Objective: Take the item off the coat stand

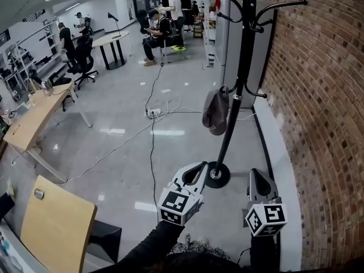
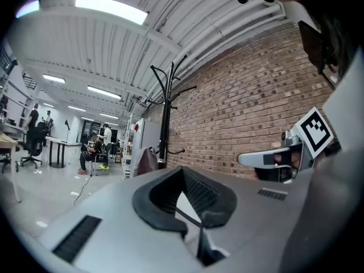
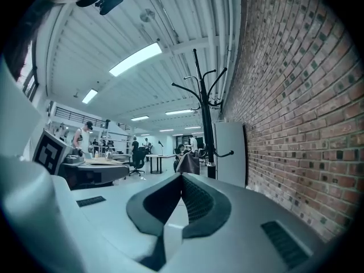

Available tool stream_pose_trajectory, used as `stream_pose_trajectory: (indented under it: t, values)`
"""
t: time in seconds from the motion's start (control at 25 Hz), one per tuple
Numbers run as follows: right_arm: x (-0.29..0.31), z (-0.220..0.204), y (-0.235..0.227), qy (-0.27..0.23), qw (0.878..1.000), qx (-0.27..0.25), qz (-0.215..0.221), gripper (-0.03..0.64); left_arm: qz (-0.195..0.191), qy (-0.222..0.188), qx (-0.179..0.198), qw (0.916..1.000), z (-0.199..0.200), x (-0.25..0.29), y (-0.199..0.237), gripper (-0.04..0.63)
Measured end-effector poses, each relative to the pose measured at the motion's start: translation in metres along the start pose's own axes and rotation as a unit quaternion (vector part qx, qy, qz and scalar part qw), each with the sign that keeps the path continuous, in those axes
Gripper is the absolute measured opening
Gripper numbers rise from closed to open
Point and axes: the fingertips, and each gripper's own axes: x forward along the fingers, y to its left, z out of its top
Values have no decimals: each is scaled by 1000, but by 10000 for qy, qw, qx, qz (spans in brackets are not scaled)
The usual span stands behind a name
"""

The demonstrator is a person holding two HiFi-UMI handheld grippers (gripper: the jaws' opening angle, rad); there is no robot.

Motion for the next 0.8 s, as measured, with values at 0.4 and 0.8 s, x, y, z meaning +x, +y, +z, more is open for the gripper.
stream_pose_trajectory:
  t: [0.4,0.8]
  values:
    - [39,-10,-7,81,9995,175,247,0,184,25,-81,9998,1,16,25,8]
    - [90,-15,-26,219,9996,149,57,0,85,63,-158,9998,-4,67,68,8]
